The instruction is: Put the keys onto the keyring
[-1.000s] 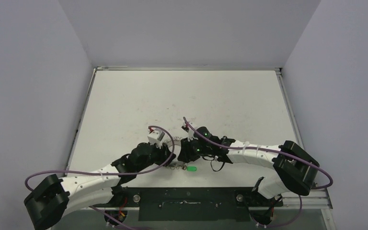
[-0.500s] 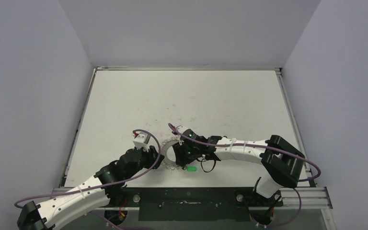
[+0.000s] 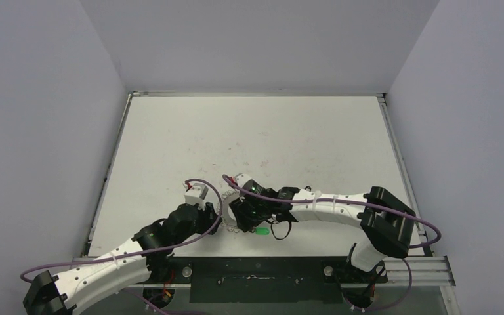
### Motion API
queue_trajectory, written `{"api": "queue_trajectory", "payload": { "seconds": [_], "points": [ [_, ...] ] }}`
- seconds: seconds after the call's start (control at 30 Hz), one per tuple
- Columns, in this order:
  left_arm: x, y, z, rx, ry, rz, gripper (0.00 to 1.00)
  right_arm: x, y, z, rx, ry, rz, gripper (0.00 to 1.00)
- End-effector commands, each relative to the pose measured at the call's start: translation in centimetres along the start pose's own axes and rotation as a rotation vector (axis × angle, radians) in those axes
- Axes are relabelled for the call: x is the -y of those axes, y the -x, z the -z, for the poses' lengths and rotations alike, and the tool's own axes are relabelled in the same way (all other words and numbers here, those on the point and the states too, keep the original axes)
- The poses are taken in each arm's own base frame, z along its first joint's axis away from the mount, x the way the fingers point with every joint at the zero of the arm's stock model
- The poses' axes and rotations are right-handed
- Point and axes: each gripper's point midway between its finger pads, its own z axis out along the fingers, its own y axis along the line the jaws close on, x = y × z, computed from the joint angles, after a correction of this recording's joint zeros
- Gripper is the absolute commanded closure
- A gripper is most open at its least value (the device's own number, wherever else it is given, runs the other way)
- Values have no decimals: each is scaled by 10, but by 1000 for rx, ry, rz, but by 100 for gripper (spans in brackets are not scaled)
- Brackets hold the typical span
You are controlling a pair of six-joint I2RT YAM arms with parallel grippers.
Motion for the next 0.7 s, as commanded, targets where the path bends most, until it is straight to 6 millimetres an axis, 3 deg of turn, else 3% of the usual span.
{"api": "queue_trajectory", "payload": {
  "seconds": [0.0, 0.43, 0.67],
  "points": [
    [10, 10, 1, 23, -28, 5, 59, -13, 34, 7, 88, -21, 61, 46],
    [8, 5, 2, 6, -26, 8, 59, -18, 28, -21, 31, -22, 63, 46],
    [6, 3, 2, 4, -23, 12, 59, -14, 20, -20, 17, -34, 49, 55]
  ]
}}
